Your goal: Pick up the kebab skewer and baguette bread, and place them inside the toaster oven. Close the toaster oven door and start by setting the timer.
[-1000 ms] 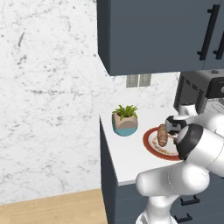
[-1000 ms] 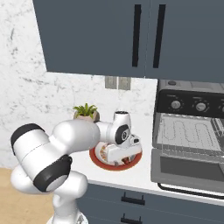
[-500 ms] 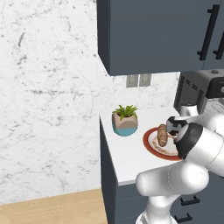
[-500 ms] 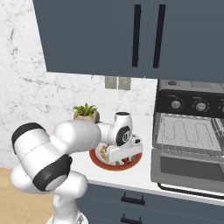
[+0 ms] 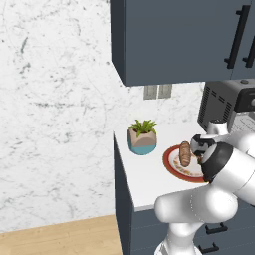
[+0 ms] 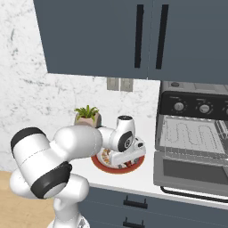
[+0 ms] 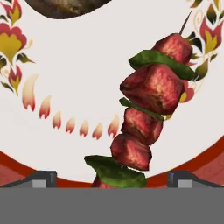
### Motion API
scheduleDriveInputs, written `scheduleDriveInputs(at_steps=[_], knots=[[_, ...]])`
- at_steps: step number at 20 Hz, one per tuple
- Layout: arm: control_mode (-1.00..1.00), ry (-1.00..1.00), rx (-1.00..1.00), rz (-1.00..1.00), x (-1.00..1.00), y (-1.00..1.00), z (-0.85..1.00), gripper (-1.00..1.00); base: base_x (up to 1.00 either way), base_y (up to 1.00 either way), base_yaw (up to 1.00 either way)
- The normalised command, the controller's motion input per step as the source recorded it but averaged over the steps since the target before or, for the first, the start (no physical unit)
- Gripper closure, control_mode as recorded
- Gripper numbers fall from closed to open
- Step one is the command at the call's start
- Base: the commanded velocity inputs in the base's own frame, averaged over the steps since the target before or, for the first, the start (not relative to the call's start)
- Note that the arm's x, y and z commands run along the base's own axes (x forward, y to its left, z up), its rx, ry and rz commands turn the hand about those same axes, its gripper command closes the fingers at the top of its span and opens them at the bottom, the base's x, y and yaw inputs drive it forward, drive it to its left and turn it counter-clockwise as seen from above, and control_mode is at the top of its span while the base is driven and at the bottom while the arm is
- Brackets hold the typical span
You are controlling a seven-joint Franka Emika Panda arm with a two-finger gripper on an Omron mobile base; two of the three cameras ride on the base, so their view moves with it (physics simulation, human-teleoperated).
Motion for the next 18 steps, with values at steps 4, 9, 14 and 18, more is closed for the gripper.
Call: scheduleDriveInputs(at_steps=[4,9,14,18], knots=[[-1.0,0.0,0.04,0.0,0.19,0.0,-0.01,1.0,0.0,0.0,0.0],[-1.0,0.0,0.01,0.0,0.04,-0.03,-0.01,1.0,0.0,0.0,0.0],[-1.0,0.0,0.01,-0.03,-0.02,-0.15,0.29,1.0,0.0,0.0,0.0],[-1.0,0.03,0.1,-0.08,-0.26,0.01,0.81,1.0,0.0,0.0,0.0]])
